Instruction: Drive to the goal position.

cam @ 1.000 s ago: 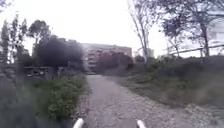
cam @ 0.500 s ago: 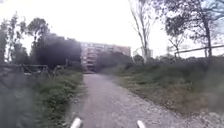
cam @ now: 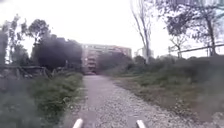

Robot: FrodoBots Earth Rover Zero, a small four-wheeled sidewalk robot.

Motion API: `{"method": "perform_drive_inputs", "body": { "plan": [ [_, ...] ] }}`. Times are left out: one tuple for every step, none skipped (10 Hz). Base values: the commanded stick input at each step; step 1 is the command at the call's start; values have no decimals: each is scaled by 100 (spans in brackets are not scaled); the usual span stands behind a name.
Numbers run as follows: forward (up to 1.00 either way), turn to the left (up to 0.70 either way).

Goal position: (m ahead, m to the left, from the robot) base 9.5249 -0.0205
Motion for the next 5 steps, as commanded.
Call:
{"method": "perform_drive_inputs", "body": {
  "plan": [
    [50, 0],
    [50, 0],
    [50, 0],
    [50, 0],
    [50, 0]
  ]
}}
